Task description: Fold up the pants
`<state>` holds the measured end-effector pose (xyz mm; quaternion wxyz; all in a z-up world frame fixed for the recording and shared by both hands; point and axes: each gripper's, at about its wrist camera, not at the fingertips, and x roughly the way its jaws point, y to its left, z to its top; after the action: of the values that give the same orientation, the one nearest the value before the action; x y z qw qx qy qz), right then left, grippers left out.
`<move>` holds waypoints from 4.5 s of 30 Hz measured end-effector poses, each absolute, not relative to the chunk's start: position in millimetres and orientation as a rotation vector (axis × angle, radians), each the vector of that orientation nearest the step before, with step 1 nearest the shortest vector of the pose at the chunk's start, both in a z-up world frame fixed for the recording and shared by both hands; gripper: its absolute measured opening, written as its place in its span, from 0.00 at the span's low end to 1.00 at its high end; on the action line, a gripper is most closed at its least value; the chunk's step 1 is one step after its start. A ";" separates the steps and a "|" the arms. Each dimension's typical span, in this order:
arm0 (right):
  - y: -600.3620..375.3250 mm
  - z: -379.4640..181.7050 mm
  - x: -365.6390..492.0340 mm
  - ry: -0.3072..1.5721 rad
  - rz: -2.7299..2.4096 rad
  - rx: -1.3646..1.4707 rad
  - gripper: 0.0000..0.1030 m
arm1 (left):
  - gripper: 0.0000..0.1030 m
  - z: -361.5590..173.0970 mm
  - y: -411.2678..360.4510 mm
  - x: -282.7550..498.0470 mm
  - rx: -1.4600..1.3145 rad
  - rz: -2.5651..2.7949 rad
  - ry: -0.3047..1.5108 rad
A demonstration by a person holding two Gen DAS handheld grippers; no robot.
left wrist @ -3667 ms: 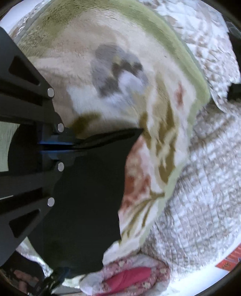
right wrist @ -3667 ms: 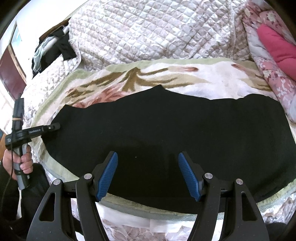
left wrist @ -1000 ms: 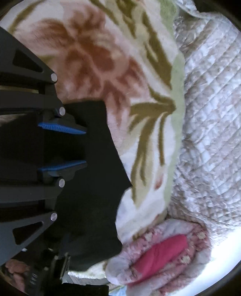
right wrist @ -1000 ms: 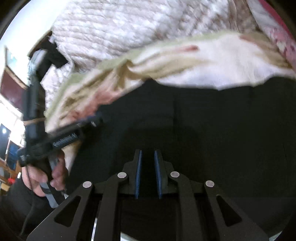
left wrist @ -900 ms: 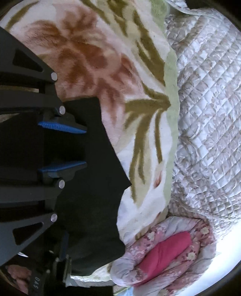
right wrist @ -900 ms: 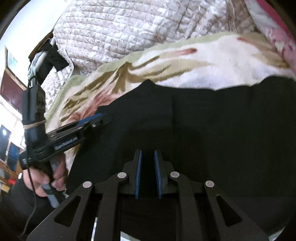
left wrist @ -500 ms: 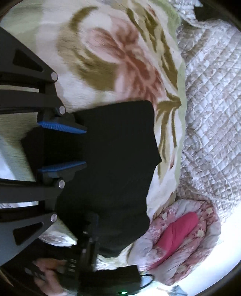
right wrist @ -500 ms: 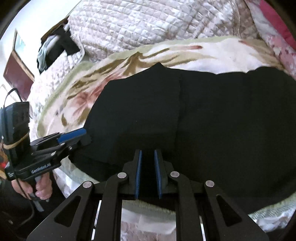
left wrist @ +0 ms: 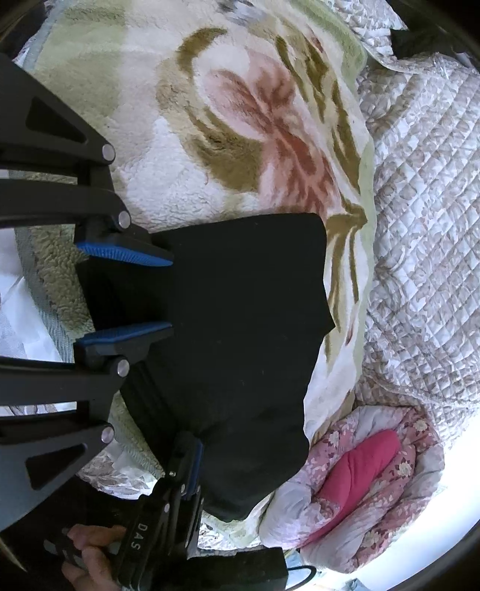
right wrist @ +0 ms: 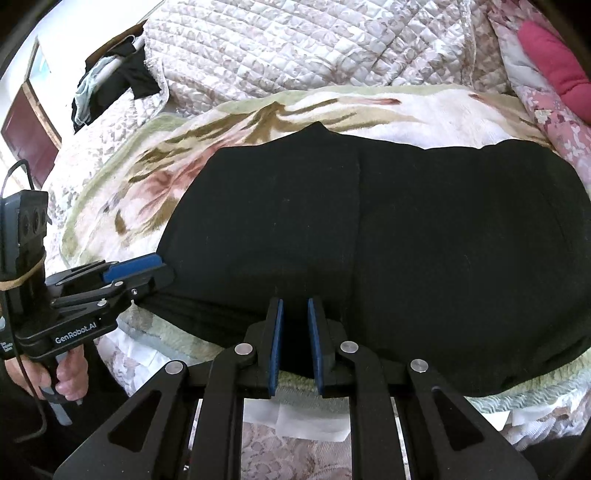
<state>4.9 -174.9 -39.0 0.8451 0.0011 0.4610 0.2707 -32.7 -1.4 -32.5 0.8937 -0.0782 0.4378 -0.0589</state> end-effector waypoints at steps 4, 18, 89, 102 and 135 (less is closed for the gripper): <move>-177.7 -25.6 0.1 0.926 0.543 -0.013 0.18 | 0.33 -20.5 -6.6 -26.7 -0.141 -0.073 0.953; -220.2 -29.1 9.9 0.954 0.427 0.106 0.25 | 0.33 -19.4 -19.9 -27.2 -0.119 -0.106 0.955; -82.4 -20.4 41.3 0.976 0.717 0.018 0.19 | 0.40 -12.0 75.4 -50.9 -0.300 0.107 0.915; -64.1 -23.0 9.4 0.881 0.781 -0.137 0.34 | 0.40 -9.2 90.5 -55.9 -0.318 0.125 0.896; -171.8 -20.0 114.3 0.906 0.535 0.083 0.29 | 0.40 6.8 11.1 77.1 -0.102 -0.063 0.837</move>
<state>114.3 -171.8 -20.0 0.8641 0.0395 0.4321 0.2552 77.1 11.1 6.8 0.9120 -0.0495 0.4060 -0.0306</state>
